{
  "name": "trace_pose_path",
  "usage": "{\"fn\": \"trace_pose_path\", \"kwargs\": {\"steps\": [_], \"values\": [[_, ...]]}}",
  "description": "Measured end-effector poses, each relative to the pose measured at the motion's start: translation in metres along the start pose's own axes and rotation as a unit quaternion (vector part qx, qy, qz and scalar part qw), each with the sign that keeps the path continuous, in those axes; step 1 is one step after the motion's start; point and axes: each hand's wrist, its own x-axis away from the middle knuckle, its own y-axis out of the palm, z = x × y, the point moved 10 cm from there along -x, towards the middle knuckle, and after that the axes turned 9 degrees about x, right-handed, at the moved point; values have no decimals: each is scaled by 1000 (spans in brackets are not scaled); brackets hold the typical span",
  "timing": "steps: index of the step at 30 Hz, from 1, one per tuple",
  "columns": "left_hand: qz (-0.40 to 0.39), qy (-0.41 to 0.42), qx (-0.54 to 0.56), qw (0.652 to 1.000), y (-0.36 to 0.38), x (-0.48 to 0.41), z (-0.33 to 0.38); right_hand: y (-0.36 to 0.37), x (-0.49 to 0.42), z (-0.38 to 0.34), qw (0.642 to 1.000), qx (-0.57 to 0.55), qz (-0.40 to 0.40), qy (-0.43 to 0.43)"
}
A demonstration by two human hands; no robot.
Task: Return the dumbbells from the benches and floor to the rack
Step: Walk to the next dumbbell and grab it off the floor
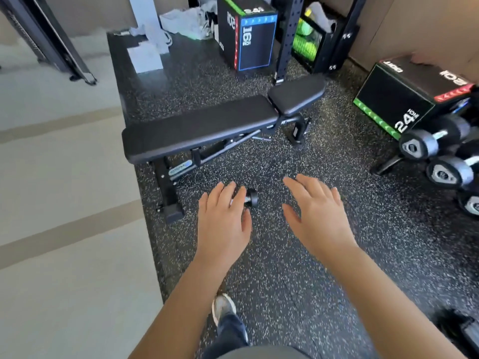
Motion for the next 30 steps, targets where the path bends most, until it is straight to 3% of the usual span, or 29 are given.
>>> {"fn": "trace_pose_path", "kwargs": {"steps": [10,19,24,30], "values": [[-20,-44,-22,999,63,-148,-15,27,-163,47,999,-6,-26,-47],[82,-155,-18,984,95,-283,-38,61,-323,92,986,13,-47,-159],[92,-161,-28,982,142,-314,-85,125,-382,97,979,24,-56,-195],[53,-153,-47,986,258,-321,-179,267,-422,72,972,26,-64,-223]]}}
